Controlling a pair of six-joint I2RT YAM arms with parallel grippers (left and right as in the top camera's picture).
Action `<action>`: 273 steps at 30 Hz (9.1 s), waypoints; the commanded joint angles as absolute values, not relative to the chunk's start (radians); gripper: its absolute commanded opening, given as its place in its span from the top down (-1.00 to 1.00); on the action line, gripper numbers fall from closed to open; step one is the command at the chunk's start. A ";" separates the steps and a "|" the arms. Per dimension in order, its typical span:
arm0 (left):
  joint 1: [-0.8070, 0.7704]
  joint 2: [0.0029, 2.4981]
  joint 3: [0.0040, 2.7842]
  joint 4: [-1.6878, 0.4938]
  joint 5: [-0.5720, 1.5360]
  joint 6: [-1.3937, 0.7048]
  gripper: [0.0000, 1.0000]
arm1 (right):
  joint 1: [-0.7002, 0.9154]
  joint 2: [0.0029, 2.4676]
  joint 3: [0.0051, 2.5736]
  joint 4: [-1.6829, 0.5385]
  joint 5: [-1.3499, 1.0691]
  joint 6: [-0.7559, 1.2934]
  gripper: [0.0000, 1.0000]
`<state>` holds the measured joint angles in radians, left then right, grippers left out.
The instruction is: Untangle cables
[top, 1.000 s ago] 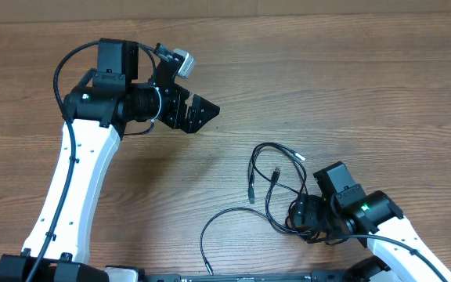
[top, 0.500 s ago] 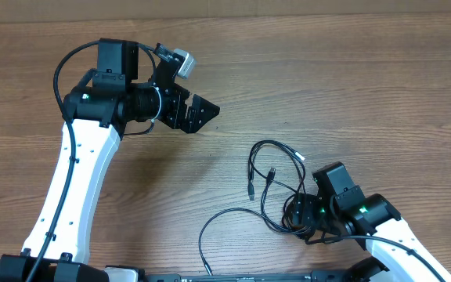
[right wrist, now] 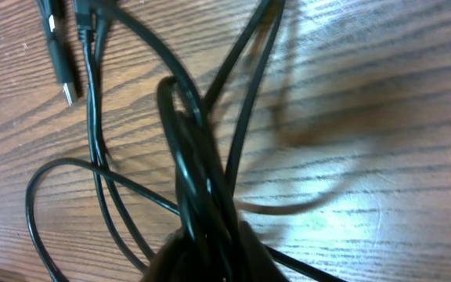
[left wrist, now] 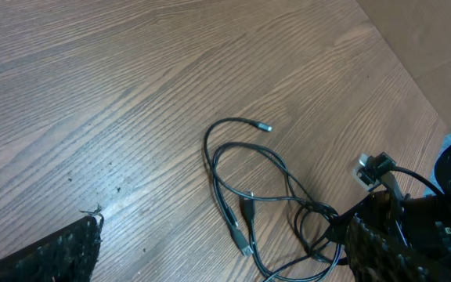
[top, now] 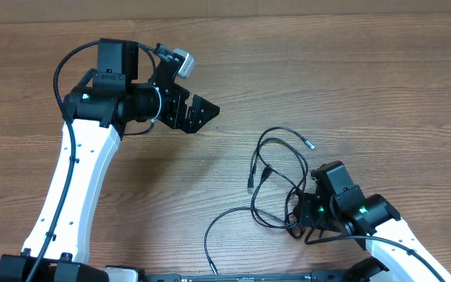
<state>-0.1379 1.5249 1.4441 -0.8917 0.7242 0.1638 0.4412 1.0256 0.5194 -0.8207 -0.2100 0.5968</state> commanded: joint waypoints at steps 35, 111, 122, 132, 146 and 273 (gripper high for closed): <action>-0.145 1.518 1.442 -0.905 0.722 0.186 -0.99 | 0.445 1.017 0.530 -0.775 -0.344 0.536 0.92; -0.293 1.518 1.442 -0.836 0.530 0.233 -0.99 | 0.443 1.148 0.688 -0.925 0.015 0.646 -0.35; -0.293 1.518 1.442 -0.814 0.459 0.149 -0.99 | 0.443 1.330 0.664 -0.754 0.263 0.523 -0.40; -0.293 1.518 1.442 -0.815 0.460 0.149 -0.99 | 0.443 1.421 0.662 -0.637 0.250 0.390 -0.14; -0.293 1.518 1.442 -0.816 0.461 0.149 -0.99 | 0.443 1.421 0.662 -0.606 0.215 0.388 0.92; -0.097 1.795 1.443 -0.814 0.937 0.116 0.91 | 0.178 1.023 0.771 -0.448 -0.506 0.411 0.07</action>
<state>-0.1085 1.7855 1.4445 -0.8177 0.8463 0.0975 0.1841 1.0416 0.7517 -0.3878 -0.6510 0.4446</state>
